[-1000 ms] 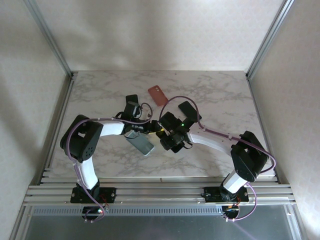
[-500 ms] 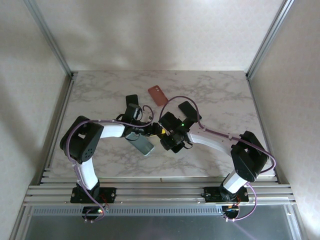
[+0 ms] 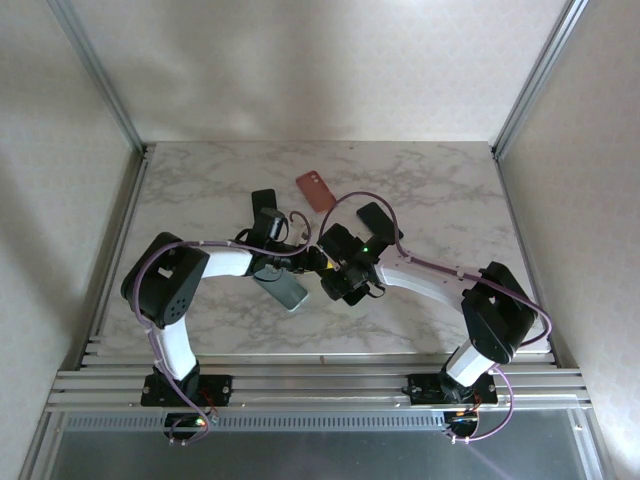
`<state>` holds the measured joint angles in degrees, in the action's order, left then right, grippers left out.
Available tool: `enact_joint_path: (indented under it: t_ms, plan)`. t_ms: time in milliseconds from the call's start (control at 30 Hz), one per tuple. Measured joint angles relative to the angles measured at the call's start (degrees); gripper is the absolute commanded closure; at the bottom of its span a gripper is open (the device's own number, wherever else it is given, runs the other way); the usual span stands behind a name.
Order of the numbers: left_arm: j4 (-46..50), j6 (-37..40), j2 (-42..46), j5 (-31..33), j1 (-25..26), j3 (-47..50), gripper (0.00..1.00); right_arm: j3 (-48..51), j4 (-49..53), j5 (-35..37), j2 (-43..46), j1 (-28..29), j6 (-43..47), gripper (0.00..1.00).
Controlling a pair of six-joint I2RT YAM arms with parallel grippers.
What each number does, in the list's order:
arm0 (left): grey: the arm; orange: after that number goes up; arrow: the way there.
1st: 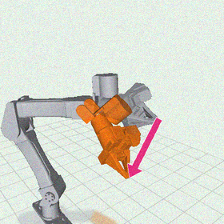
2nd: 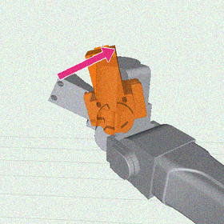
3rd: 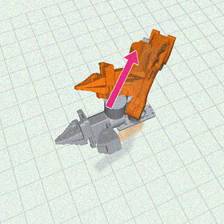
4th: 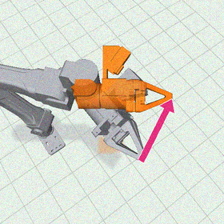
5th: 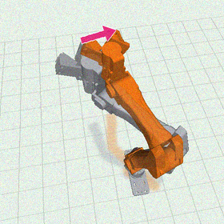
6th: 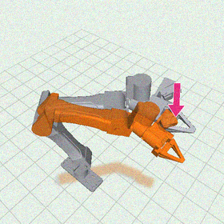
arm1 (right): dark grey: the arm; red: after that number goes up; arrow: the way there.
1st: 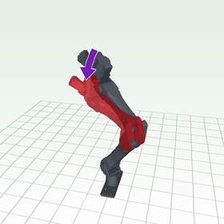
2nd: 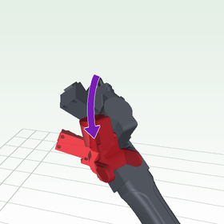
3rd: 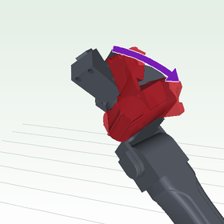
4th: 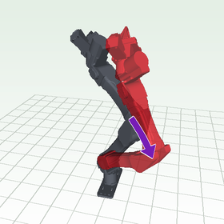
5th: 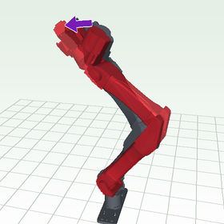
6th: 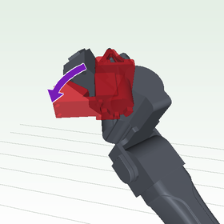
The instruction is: Put the phone into the phone case
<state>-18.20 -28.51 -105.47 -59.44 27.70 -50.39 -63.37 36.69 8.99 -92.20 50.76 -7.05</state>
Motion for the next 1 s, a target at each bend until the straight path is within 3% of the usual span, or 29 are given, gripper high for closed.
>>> enact_joint_path:
  t_ms: [1000]
  plan:
    - [0.1,-0.2,0.0,-0.4,0.0,0.0,0.71,0.0,0.7,0.1,-0.5,0.0,0.0,0.33]
